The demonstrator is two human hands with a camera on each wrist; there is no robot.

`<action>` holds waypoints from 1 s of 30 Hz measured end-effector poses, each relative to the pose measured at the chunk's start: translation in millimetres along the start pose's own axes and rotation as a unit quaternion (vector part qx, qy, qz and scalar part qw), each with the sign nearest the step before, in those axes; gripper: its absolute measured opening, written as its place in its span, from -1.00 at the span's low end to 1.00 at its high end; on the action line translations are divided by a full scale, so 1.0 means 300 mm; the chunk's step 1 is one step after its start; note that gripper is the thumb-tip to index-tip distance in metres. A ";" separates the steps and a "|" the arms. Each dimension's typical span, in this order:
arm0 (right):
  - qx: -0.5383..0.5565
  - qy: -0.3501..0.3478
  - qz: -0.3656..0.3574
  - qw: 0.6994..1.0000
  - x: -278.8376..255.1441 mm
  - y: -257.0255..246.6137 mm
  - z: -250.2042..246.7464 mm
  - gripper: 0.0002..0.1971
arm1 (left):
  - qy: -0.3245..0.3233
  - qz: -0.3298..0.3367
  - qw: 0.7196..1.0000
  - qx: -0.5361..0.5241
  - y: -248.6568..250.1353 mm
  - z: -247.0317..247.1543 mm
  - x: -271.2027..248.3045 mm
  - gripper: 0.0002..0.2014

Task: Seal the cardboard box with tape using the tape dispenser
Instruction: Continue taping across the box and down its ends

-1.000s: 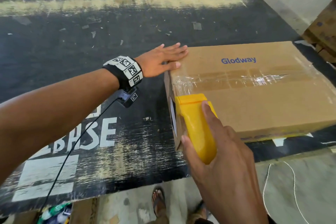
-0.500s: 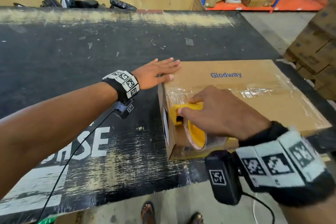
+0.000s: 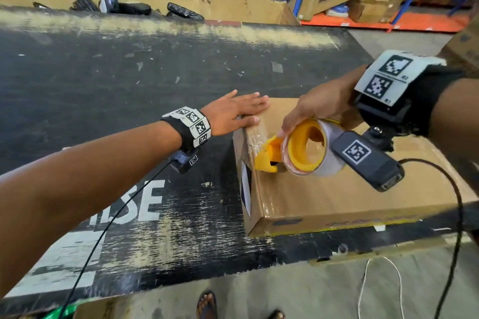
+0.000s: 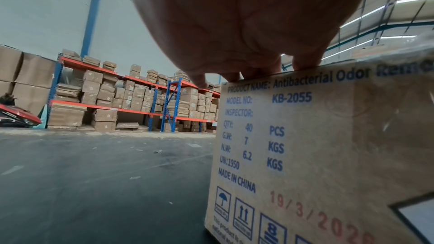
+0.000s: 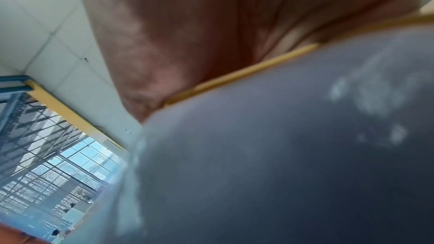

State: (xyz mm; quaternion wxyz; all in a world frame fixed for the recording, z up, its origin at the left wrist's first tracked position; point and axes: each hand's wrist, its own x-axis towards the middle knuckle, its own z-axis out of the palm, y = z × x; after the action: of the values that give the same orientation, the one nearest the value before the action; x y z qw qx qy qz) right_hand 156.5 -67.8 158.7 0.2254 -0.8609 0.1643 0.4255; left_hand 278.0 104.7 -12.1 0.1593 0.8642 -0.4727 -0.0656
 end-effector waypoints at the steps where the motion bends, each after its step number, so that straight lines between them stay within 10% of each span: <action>1: 0.008 -0.021 0.005 1.000 0.003 0.001 -0.005 -0.70 | -0.003 0.002 1.000 0.003 0.004 -0.001 -0.001 -0.42; 16: 0.139 -0.195 -0.036 0.970 0.059 0.075 -0.074 -0.48 | 0.007 0.019 1.000 0.023 -0.013 0.022 0.004 -0.41; 21: 0.118 -0.126 -0.021 0.985 0.007 0.039 -0.087 -0.79 | 0.006 0.019 1.000 0.013 -0.012 0.019 0.002 -0.42; 30: 0.077 -0.165 0.011 0.983 0.070 0.008 -0.095 -0.68 | -0.001 0.014 1.000 0.027 -0.010 0.018 0.006 -0.42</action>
State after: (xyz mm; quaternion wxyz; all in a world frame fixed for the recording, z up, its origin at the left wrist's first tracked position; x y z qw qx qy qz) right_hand 186.3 -86.8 156.6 0.3103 -0.7569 0.1668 0.5504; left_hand 279.9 103.5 -18.0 0.1363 0.8613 -0.4868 -0.0511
